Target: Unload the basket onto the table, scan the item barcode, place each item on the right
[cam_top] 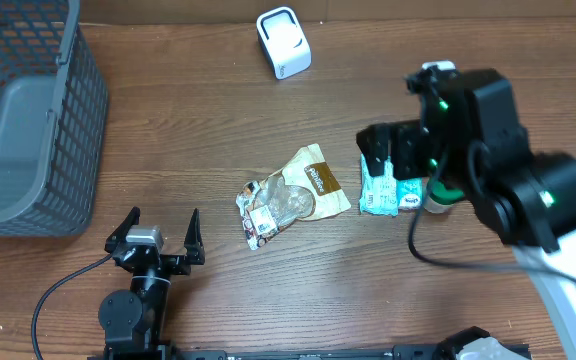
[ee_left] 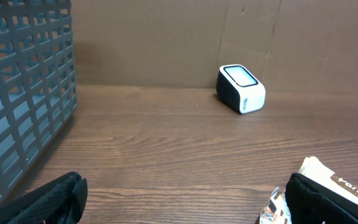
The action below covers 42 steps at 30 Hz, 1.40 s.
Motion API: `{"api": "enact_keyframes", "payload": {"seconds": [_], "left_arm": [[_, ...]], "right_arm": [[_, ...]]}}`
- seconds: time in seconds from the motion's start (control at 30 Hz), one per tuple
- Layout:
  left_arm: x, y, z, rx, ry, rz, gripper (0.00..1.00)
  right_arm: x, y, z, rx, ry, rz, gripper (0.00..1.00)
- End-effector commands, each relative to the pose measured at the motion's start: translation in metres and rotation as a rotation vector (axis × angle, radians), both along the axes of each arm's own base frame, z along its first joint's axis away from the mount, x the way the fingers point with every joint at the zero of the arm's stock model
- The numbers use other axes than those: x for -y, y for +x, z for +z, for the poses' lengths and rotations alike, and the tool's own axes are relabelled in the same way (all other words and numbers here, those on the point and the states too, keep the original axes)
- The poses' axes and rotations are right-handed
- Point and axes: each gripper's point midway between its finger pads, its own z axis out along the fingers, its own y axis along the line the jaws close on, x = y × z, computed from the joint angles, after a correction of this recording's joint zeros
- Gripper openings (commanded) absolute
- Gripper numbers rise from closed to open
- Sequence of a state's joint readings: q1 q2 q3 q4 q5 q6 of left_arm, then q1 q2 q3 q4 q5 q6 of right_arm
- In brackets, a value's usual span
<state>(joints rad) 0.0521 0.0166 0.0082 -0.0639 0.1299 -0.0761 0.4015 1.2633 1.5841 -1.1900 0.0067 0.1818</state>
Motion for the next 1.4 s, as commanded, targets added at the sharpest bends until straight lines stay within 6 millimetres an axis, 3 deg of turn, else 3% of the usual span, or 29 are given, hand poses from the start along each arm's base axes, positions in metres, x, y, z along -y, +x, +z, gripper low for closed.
{"api": "enact_keyframes", "payload": {"seconds": [0.0,0.43,0.53,0.67,1.0,1.37], "left_arm": [[0.001,0.000,0.000,0.004,-0.013,-0.003,1.00],[0.001,0.000,0.000,0.004,-0.013,-0.003,1.00],[0.001,0.000,0.000,0.004,-0.013,-0.003,1.00],[0.001,0.000,0.000,0.004,-0.013,-0.003,1.00],[0.001,0.000,0.000,0.004,-0.013,-0.003,1.00],[0.001,0.000,0.000,0.004,-0.013,-0.003,1.00]], "right_arm": [[0.011,-0.022,-0.001,0.037,0.001,-0.001,1.00],[0.036,-0.090,-0.073,0.159,0.071,0.014,1.00],[0.042,-0.100,-0.082,0.178,0.078,0.007,1.00],[0.053,-0.109,-0.080,0.233,0.097,-0.027,1.00],[0.066,-0.134,-0.053,0.399,0.157,-0.046,1.00],[0.076,-0.148,-0.047,0.460,0.173,-0.075,1.00]]}}
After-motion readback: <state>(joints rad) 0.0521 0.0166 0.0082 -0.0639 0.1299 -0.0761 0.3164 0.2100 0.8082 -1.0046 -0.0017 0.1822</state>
